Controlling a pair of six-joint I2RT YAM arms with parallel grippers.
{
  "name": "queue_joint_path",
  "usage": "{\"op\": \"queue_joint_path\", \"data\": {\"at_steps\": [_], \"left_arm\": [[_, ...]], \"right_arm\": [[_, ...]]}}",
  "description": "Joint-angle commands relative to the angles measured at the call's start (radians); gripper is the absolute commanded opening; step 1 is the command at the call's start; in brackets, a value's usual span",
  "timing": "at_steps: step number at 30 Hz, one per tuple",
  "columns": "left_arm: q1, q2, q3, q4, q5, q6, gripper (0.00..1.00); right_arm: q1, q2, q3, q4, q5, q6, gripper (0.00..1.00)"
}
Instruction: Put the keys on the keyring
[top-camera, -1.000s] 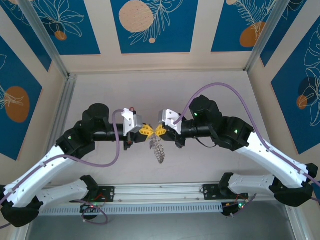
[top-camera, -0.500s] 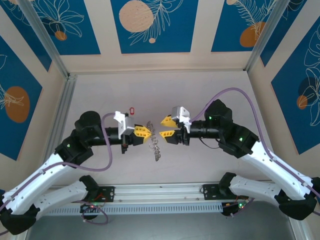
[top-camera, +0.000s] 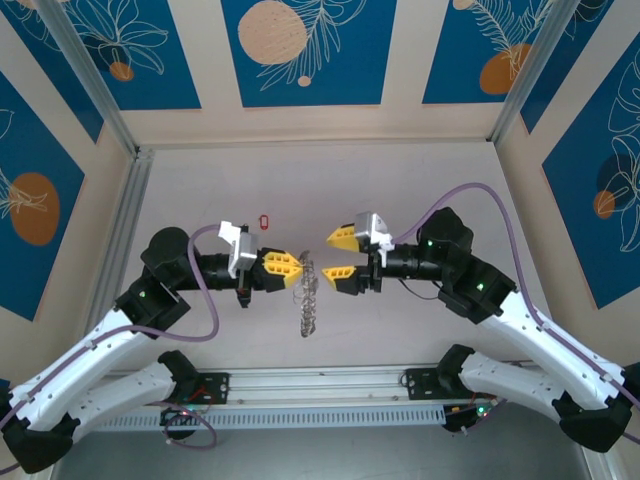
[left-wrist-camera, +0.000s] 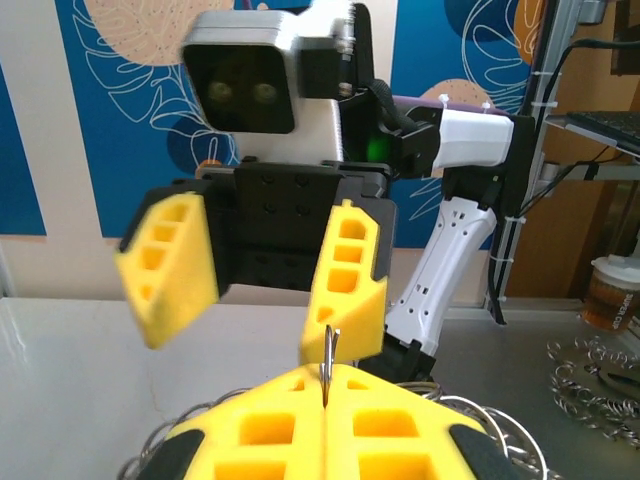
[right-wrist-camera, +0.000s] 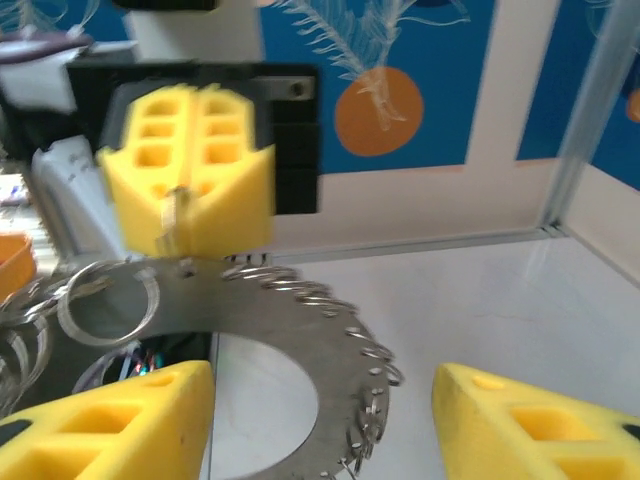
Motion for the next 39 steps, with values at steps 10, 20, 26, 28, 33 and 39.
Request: {"op": "queue_joint_path", "data": {"at_steps": [10, 20, 26, 28, 33, 39], "left_arm": [[0.015, -0.086, -0.066, -0.117, -0.365, -0.017, 0.0], [0.018, -0.272, -0.167, -0.361, -0.91, -0.087, 0.0], [0.025, -0.299, -0.195, -0.4, -1.072, -0.082, 0.0], [0.029, -0.308, -0.197, -0.413, -1.123, -0.08, 0.0], [0.034, -0.341, -0.218, -0.435, -1.195, -0.084, 0.0], [0.043, -0.359, -0.242, -0.427, -1.232, -0.074, 0.0]], "right_arm": [[-0.212, 0.456, 0.209, -0.145, 0.17, 0.235, 0.8], [-0.172, 1.05, 0.597, -0.24, 0.221, 0.253, 0.73], [-0.114, 1.393, 0.978, -0.38, 0.303, 0.264, 0.73], [-0.096, 1.503, 1.124, -0.446, 0.336, 0.267, 0.73], [-0.071, 1.71, 1.413, -0.555, 0.375, 0.284, 0.73], [-0.053, 1.819, 1.553, -0.604, 0.428, 0.284, 0.71]]}}
